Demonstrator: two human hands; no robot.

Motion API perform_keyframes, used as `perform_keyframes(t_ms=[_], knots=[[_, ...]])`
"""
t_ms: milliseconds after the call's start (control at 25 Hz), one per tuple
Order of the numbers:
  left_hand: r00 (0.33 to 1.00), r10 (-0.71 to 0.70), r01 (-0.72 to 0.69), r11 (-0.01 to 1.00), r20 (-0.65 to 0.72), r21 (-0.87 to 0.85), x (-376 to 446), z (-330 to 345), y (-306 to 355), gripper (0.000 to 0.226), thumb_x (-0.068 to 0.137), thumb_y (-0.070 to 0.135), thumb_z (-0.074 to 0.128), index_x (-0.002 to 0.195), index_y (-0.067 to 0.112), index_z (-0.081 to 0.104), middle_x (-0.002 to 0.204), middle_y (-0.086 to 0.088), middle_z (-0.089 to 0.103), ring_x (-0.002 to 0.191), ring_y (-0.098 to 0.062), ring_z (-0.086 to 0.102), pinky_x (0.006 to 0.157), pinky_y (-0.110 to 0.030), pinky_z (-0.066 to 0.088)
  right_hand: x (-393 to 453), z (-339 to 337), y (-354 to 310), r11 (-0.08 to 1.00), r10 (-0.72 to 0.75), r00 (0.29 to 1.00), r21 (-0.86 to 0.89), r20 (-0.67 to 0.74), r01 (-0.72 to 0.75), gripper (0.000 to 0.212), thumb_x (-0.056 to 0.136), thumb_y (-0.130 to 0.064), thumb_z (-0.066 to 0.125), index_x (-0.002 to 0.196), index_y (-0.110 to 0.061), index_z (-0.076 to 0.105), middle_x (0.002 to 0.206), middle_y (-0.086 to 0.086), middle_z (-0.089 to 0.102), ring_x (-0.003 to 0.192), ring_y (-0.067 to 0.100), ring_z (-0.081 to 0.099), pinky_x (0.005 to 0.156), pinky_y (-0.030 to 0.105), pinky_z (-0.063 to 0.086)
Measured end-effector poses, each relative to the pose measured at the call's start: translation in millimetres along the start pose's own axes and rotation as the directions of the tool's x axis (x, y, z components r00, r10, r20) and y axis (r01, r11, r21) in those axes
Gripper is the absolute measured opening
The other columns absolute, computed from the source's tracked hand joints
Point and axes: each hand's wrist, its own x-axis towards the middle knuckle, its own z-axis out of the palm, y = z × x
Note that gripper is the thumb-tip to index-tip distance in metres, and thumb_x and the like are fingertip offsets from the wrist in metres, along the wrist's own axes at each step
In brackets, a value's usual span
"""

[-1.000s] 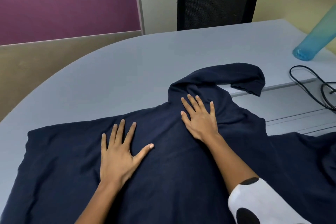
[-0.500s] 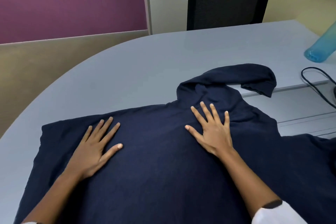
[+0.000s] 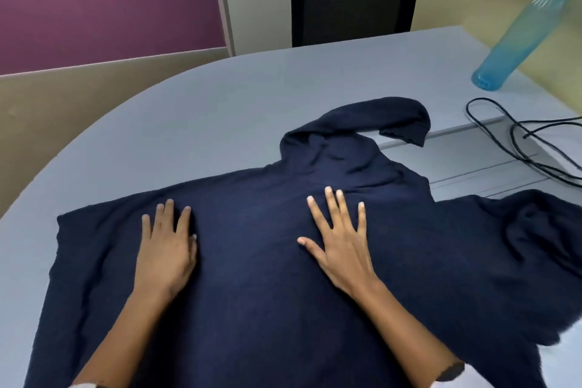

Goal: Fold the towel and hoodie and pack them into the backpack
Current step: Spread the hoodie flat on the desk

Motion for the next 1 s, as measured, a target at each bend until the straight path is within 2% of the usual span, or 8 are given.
perform_keyframes(t_ms=[80,160,240,440,640,720,840,1000], knots=[[0.988,0.106,-0.123,0.981,-0.116,-0.149,-41,8,44,0.055,0.095,0.039,0.032,0.137,0.008,0.048,0.147,-0.021,0.037,0.14,-0.037,0.027,0.115,-0.046,0.01,-45,3,-6,1.0,0.006,1.0,0.007,-0.018,-0.006,0.069,0.093,-0.067,0.016,0.152,-0.031,0.014,0.16,0.01,0.007,0.148,0.027,0.006,0.114,0.057,0.006],[0.982,0.184,-0.185,0.948,-0.029,-0.26,-84,18,89,0.061,0.094,0.051,0.026,0.141,0.016,0.043,0.151,-0.014,0.033,0.143,-0.029,0.021,0.117,-0.039,0.003,-71,4,3,0.998,0.064,0.998,-0.003,0.019,-0.064,0.069,0.093,-0.067,0.015,0.152,-0.03,0.016,0.16,0.011,0.009,0.147,0.027,0.008,0.114,0.054,0.006],[0.973,0.229,-0.213,0.944,0.036,-0.254,-117,26,122,0.066,0.094,0.06,0.02,0.146,0.021,0.034,0.156,-0.009,0.024,0.145,-0.024,0.014,0.117,-0.037,0.001,-88,-3,19,0.997,0.068,0.996,-0.027,0.059,-0.066,0.07,0.093,-0.067,0.014,0.151,-0.028,0.021,0.159,0.012,0.012,0.147,0.028,0.013,0.113,0.05,0.006],[0.985,0.168,-0.161,0.975,0.036,-0.156,-156,31,127,0.076,0.092,0.066,0.012,0.148,0.017,0.027,0.158,-0.005,0.017,0.145,-0.021,0.012,0.118,-0.036,0.0,-164,-11,40,1.0,-0.01,0.995,-0.024,0.103,0.013,0.07,0.095,-0.065,0.018,0.151,-0.024,0.021,0.16,0.01,0.012,0.147,0.026,0.01,0.114,0.048,0.007],[0.991,0.103,-0.091,0.987,0.083,-0.135,-201,27,91,0.082,0.091,0.069,0.006,0.15,0.015,0.024,0.159,-0.004,0.015,0.146,-0.02,0.011,0.119,-0.036,0.001,-232,-19,72,0.987,0.158,0.984,-0.034,0.079,-0.155,0.073,0.097,-0.062,0.017,0.15,-0.012,0.024,0.159,0.014,0.012,0.147,0.027,0.009,0.116,0.046,0.012],[0.995,0.035,-0.021,0.989,0.093,-0.146,-231,26,80,0.084,0.09,0.069,0.007,0.15,0.014,0.023,0.159,-0.004,0.014,0.147,-0.022,0.011,0.118,-0.038,0.003,-233,-24,77,0.978,0.205,0.974,-0.05,0.102,-0.201,0.077,0.096,-0.063,0.015,0.15,-0.008,0.023,0.159,0.015,0.012,0.147,0.027,0.009,0.116,0.048,0.012],[0.993,-0.036,0.055,0.983,0.108,-0.176,-276,22,80,0.088,0.088,0.072,0.009,0.15,0.011,0.023,0.159,-0.007,0.015,0.146,-0.026,0.013,0.117,-0.032,-0.002,-246,-30,79,0.976,0.219,0.966,-0.038,0.139,-0.216,0.08,0.094,-0.064,0.015,0.15,-0.006,0.019,0.159,0.016,0.011,0.147,0.028,0.008,0.116,0.048,0.01],[0.981,-0.159,0.178,0.964,0.108,-0.199,-334,17,82,0.086,0.084,0.068,0.022,0.15,0.012,0.024,0.159,-0.002,0.014,0.147,-0.021,0.01,0.116,-0.029,-0.008,-297,-34,93,0.985,0.172,0.972,-0.058,0.161,-0.164,0.08,0.095,-0.063,0.006,0.15,-0.006,0.022,0.158,0.014,0.015,0.147,0.027,0.013,0.116,0.048,0.009]])
